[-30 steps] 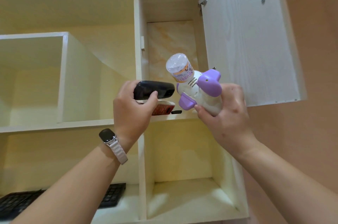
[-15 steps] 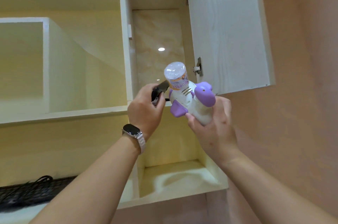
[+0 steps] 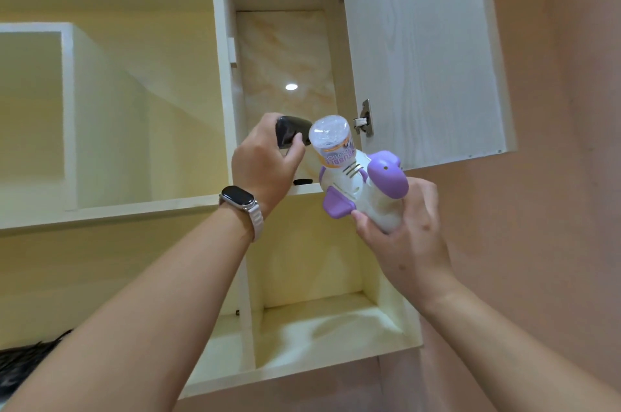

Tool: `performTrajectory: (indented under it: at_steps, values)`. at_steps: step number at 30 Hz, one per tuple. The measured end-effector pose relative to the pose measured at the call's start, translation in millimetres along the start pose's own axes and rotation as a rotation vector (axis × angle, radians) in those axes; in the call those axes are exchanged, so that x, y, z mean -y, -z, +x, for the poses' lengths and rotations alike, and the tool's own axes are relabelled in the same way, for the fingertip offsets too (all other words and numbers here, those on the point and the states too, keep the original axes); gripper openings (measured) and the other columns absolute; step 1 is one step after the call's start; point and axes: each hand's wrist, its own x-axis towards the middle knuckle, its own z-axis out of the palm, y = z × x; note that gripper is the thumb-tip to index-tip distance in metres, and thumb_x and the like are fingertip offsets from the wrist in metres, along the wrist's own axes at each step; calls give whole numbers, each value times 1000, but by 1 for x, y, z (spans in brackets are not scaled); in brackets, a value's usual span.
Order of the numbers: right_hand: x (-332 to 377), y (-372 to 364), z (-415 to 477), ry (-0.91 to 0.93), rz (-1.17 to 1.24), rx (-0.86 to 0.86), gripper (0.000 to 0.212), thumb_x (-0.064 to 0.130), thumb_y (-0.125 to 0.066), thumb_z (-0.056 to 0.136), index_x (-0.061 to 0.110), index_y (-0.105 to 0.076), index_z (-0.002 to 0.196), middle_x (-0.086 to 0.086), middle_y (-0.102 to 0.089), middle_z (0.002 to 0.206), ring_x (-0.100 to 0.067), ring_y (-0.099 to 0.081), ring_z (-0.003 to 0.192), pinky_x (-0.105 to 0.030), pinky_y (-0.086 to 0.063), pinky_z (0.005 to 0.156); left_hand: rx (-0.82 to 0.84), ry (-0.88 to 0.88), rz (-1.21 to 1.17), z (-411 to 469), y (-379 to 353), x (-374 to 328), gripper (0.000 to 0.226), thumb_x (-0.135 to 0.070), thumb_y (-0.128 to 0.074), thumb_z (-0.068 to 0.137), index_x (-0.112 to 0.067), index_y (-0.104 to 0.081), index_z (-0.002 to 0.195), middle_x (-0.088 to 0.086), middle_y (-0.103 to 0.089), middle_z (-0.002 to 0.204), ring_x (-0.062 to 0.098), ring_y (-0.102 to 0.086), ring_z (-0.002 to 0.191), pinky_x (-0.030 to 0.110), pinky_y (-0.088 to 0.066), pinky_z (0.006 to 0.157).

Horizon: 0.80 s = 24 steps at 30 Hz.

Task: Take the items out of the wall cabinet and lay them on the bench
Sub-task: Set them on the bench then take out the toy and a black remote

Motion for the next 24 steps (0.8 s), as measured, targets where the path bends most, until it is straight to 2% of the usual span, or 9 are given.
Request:
performTrajectory:
  at_steps: [5,10,18,22,24]
  values:
    - [-13,2,3,7,-15,3,59,25,-83,72,40,-46,115,8,-41,111,-17,-56,97,-28,-44,83,40,11,1,2,-14,9,23,-25,-67,82,-10,-61,98,2,-68,81,26,-63,72,33,-49,60]
    - [-24,5,7,37,4,13,64,21,-84,70,43,-44,115,5,-43,114,-11,-51,100,-17,-37,84,46,-40,-47,10,-27,2,23,-24,-70,82,-8,-62,96,2,-69,79,24,-64,70,35,-51,59]
    - [-28,6,5,35,23,8,57,36,-75,69,41,-44,117,3,-44,117,-17,-54,104,-28,-45,86,53,61,-105,-9,-27,3,22,-29,-71,82,-14,-64,96,-3,-69,80,18,-65,69,36,-53,64]
    - [-30,4,5,29,44,27,55,46,-67,71,38,-47,121,5,-43,117,-17,-54,105,-33,-48,88,19,83,-53,-14,-17,15,27,-31,-67,80,-10,-62,96,3,-69,81,25,-65,73,39,-53,66]
    - [-30,2,4,28,49,24,54,47,-65,71,37,-48,121,7,-42,117,-17,-55,104,-31,-48,87,24,88,-1,-15,-12,25,27,-32,-65,80,-10,-61,96,4,-69,80,27,-64,73,38,-53,65]
